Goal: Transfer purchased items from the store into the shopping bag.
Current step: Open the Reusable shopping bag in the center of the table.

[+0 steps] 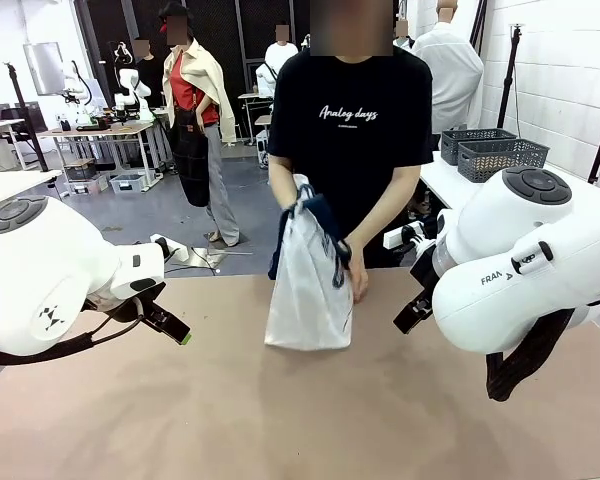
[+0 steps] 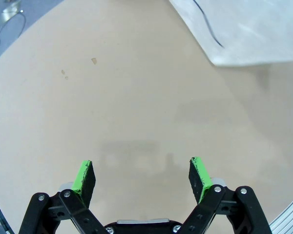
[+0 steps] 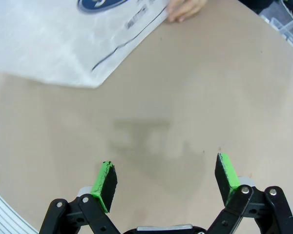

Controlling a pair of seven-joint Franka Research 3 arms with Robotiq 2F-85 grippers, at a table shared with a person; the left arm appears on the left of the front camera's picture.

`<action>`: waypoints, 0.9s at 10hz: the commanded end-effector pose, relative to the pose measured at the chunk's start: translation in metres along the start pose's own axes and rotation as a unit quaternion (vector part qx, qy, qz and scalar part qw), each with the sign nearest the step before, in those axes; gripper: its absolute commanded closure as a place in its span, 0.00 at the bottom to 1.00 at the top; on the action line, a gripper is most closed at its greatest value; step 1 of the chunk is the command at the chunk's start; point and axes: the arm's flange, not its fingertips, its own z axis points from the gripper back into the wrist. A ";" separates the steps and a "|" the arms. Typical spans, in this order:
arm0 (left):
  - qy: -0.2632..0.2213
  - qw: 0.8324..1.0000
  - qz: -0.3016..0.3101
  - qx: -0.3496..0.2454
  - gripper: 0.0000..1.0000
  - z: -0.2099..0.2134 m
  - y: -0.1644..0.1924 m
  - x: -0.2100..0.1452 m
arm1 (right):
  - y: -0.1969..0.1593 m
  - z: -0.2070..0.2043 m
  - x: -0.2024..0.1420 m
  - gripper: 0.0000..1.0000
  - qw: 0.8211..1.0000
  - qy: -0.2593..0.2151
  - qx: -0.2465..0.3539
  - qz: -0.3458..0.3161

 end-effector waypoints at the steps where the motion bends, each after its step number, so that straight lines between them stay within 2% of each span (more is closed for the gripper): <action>1: 0.000 1.000 0.001 0.000 0.00 0.000 0.001 0.000 | 0.000 0.000 0.000 0.00 1.000 0.000 0.000 0.000; 9: 0.000 1.000 0.001 0.000 0.00 0.000 0.001 0.000 | 0.000 0.000 0.000 0.00 1.000 0.000 0.000 0.000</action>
